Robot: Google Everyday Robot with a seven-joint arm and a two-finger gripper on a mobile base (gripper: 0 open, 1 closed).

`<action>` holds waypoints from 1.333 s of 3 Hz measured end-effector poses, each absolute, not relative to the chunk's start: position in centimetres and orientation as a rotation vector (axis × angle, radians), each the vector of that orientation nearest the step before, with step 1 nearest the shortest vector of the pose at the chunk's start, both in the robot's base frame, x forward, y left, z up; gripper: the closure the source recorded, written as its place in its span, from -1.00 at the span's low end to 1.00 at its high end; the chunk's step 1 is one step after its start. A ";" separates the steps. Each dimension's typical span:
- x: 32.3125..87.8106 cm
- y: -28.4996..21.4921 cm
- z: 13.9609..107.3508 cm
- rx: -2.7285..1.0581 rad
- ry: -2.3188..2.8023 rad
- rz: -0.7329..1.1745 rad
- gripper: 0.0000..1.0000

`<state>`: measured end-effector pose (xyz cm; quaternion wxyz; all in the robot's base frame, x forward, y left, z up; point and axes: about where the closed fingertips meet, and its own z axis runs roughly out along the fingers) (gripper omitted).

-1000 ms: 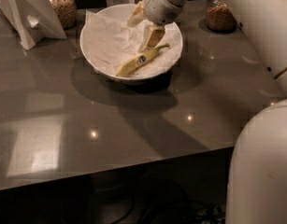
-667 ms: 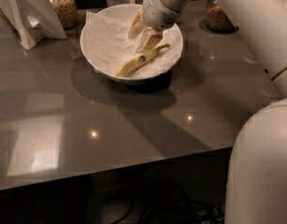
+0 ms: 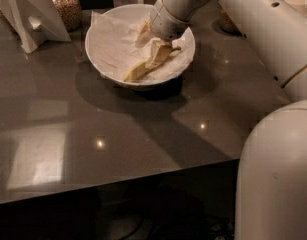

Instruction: Pick banana from white bowl

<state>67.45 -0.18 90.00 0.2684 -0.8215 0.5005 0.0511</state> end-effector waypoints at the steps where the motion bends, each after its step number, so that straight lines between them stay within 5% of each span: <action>1: 68.1 -0.4 88.6 -2.225 1.367 0.147 -0.04; 3: 71.3 -0.3 85.2 -2.258 1.411 0.150 -0.08; 4: 71.4 0.1 84.7 -2.274 1.415 0.166 0.14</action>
Offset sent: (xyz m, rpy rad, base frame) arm 0.0235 -0.0112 -0.0343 -0.0458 0.0353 -0.0174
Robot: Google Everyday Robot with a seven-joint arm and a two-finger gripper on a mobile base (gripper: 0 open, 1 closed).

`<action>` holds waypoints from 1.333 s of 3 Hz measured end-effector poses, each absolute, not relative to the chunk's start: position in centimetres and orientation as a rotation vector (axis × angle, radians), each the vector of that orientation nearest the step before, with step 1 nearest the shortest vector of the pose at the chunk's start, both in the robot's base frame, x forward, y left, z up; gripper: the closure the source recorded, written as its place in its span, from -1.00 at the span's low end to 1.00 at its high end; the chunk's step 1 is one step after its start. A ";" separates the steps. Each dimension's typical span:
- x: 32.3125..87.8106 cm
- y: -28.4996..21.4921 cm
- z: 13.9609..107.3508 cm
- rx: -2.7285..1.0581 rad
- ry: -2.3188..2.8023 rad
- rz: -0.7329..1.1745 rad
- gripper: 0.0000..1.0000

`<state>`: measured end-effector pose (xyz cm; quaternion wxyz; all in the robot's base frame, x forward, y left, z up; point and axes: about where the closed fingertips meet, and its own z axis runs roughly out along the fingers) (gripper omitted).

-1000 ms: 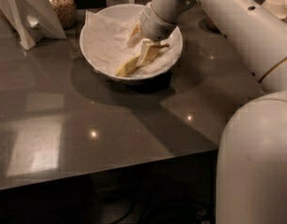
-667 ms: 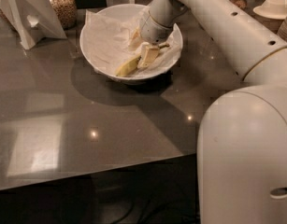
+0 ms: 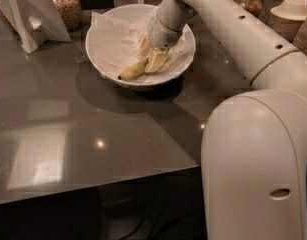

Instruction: Pick banana from white bowl

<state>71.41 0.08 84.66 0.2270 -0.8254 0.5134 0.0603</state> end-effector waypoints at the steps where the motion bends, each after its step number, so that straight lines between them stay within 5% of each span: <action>1: 71.1 0.3 84.6 -2.295 1.422 0.189 0.50; 2: 70.8 0.5 85.5 -2.301 1.416 0.192 0.95; 4: 70.3 0.5 90.3 -2.260 1.353 0.150 1.00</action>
Offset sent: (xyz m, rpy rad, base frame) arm -0.0125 0.0004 0.0271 -0.0192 0.0292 0.0193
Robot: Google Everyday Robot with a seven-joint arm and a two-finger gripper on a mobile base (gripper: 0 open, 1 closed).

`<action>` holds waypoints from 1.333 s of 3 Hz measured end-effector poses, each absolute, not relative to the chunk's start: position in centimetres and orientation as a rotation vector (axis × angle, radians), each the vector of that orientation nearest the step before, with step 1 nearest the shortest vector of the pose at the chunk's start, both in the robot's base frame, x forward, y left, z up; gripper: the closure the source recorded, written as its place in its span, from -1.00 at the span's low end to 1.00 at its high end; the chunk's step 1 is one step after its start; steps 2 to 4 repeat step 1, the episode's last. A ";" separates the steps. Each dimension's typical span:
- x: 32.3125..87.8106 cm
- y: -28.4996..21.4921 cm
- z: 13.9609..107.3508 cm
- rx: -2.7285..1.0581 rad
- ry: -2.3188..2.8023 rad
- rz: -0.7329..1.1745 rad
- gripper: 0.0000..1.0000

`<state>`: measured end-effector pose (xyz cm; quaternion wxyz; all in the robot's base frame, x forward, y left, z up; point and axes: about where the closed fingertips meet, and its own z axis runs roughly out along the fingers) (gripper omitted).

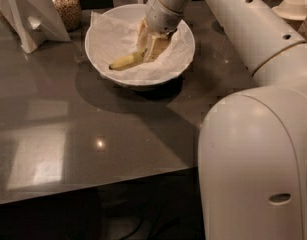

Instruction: Pick banana from white bowl

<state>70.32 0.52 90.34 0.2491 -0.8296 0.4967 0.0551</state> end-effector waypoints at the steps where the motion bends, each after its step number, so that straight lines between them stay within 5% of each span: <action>1: 69.6 -0.3 93.2 -2.169 1.303 0.210 1.00; 4: 69.6 -0.3 93.2 -2.169 1.303 0.210 1.00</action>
Offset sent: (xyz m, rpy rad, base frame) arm 0.0000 0.0000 0.0000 0.0000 0.0000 0.0000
